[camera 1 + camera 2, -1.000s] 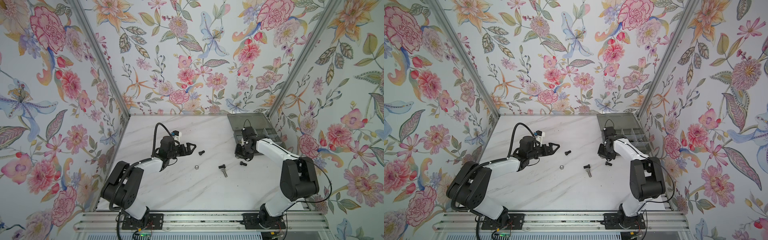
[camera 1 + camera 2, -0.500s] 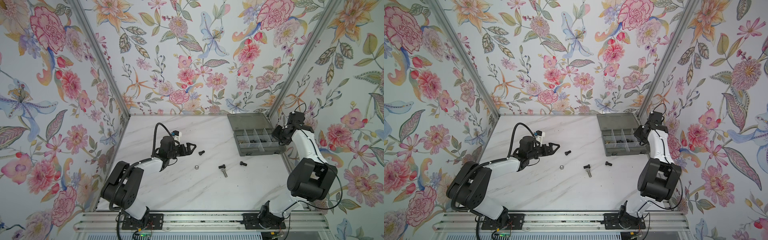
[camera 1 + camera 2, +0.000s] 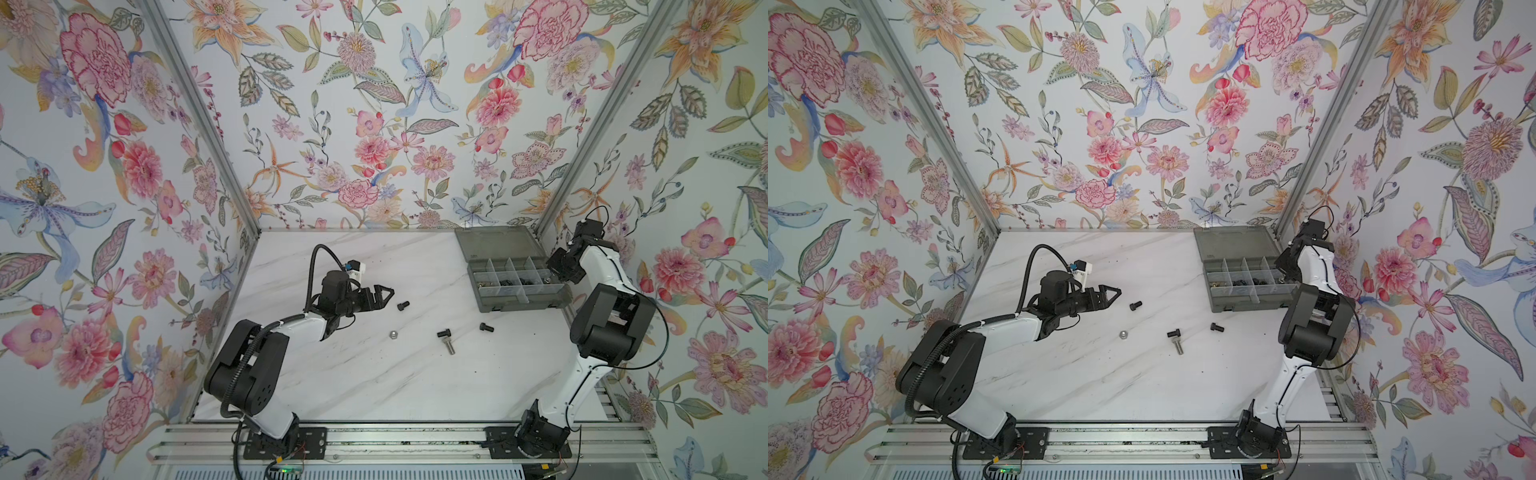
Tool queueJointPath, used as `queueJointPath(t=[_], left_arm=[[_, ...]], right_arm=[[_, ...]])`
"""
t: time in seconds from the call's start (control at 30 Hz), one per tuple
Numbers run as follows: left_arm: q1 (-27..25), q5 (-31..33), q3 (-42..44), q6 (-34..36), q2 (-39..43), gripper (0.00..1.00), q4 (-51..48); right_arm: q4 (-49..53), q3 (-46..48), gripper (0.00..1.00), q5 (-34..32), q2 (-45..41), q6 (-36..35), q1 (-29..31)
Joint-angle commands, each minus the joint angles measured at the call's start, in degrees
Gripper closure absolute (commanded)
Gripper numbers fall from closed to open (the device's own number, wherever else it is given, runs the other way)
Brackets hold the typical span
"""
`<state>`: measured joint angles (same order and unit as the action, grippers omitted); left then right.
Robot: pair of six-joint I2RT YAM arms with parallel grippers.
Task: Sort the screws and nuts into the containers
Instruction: 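Lower the silver hex nut into the nut compartment and open the right gripper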
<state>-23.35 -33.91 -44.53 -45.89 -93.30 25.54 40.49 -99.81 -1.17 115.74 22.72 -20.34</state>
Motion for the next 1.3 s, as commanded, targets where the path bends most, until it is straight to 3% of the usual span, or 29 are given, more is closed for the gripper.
queueJointPath(t=[0.0, 0.97, 1.27], left_arm=[[0.4, -2.4, -2.8, -0.1, -1.7, 0.01, -0.6], [0.3, -0.2, -6.2, 0.2, -1.7, 0.01, -5.1], [0.3, -0.4, -6.0, -0.1, -1.8, 0.01, -4.5]], right_arm=[[0.8, -2.0, 1.00, -1.4, 1.8, 1.1, -0.1], [0.7, -4.9, 0.99, -0.3, 8.6, 0.4, -1.1], [0.7, -5.2, 0.83, 1.2, 8.7, 0.5, -0.9]])
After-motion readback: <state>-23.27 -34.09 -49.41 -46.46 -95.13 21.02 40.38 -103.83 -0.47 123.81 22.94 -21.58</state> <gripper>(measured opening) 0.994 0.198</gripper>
